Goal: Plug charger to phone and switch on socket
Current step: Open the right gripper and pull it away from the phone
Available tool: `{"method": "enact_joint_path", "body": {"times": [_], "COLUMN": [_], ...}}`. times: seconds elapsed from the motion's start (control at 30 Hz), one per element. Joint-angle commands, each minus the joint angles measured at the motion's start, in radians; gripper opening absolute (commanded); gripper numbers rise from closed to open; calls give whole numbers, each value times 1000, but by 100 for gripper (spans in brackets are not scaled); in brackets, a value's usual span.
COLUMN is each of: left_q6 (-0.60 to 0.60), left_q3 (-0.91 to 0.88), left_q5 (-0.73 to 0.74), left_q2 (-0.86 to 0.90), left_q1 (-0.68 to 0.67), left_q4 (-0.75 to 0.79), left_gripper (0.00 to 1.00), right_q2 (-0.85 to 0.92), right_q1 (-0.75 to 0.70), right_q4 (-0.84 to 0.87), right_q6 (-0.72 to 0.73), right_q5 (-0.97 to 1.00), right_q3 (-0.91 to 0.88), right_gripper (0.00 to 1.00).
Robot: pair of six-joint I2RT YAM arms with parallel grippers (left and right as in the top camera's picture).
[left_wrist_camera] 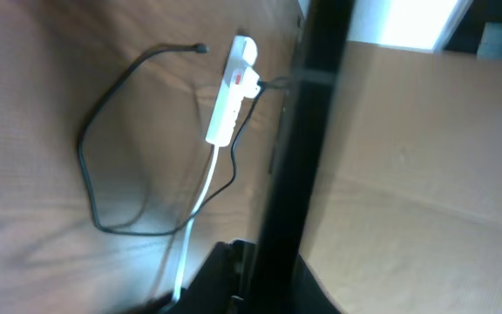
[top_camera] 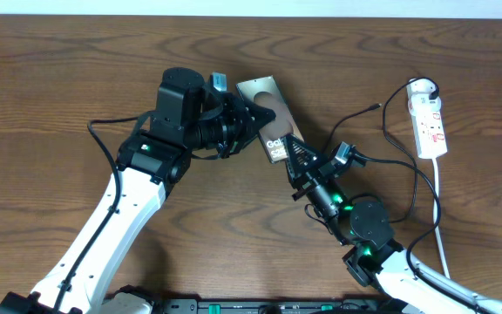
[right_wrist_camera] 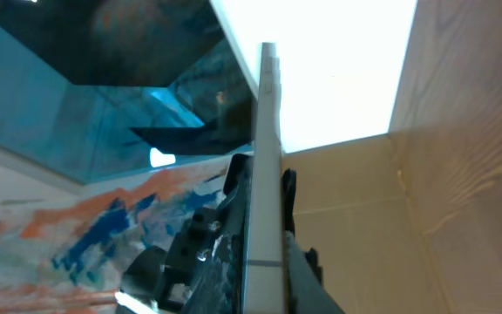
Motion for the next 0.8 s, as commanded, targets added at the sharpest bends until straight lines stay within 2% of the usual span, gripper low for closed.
{"method": "enact_joint_path", "body": {"times": [0.0,0.23,0.37,0.53,0.77], "left_q6": [-11,-21,-19,143,311], "left_q3": [11,11,11,11,11], "left_q5": [56,55,50,-8,-9], "left_q2": [-8,-8,-8,-8,-8], "left_q1": [-17,-17,-16,-16,14], "left_q4": [16,16,23,49,45], "left_gripper": [8,7,8,7,7], "right_q2": [9,9,9,9,9], "right_q1": [21,21,21,21,21], "right_q4": [-15,-15,-17,-43,-187], "right_q6": [-184,-203,-203,-203,-220], "right_q5": [-130,-130,-135,-175,-233], "right_q3": [8,8,8,8,8], "right_gripper": [1,3,18,35,45]}}
